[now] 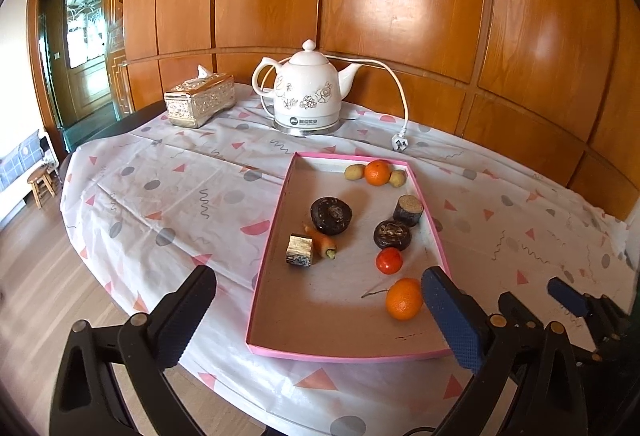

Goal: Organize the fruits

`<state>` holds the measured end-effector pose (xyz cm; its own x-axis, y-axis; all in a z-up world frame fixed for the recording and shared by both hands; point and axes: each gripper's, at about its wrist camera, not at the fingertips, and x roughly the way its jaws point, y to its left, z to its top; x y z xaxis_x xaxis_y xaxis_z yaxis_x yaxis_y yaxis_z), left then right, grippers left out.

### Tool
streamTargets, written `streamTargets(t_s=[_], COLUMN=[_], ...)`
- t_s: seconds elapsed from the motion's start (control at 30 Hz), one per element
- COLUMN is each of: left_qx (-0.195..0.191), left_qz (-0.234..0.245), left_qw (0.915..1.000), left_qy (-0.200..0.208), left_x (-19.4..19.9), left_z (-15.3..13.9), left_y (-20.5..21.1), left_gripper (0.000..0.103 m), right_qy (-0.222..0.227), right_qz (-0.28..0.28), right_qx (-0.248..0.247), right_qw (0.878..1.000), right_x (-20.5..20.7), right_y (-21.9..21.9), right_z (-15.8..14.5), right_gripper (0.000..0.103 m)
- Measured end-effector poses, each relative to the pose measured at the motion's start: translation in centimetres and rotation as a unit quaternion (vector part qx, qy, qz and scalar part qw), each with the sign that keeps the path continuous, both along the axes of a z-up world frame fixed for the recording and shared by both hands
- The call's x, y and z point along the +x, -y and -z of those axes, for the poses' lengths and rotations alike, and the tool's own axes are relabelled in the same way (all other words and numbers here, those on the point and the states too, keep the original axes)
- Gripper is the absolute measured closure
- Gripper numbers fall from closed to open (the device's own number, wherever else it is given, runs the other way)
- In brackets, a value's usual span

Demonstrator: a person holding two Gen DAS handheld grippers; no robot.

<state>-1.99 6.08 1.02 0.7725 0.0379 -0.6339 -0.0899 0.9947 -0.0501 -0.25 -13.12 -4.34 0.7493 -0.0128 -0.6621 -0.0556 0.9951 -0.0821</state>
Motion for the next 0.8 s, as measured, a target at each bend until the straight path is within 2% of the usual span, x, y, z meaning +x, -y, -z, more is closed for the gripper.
streamTargets(t_s=[0.13,0.47,0.8], left_qx=[0.01,0.016,0.017], left_qz=[-0.003,-0.018,0.0], left_qw=[0.9999,0.9993,0.9994], left_qy=[-0.001,0.03,0.031], left_x=[-0.04,-0.3,-0.53], left_z=[0.17,-0.42,-0.52], left_y=[0.25,-0.21,0.41], left_gripper=[0.0,0.0,0.0], right_qy=[-0.003,0.003,0.004], right_qz=[0.001,0.001,-0.004], right_qx=[0.001,0.0,-0.002], right_qw=[1.0,1.0,1.0], right_x=[-0.22,-0.52,-0.61], right_y=[0.0,-0.15,-0.46], right_z=[0.18,0.05,0.01], right_gripper=[0.035,0.035,0.035])
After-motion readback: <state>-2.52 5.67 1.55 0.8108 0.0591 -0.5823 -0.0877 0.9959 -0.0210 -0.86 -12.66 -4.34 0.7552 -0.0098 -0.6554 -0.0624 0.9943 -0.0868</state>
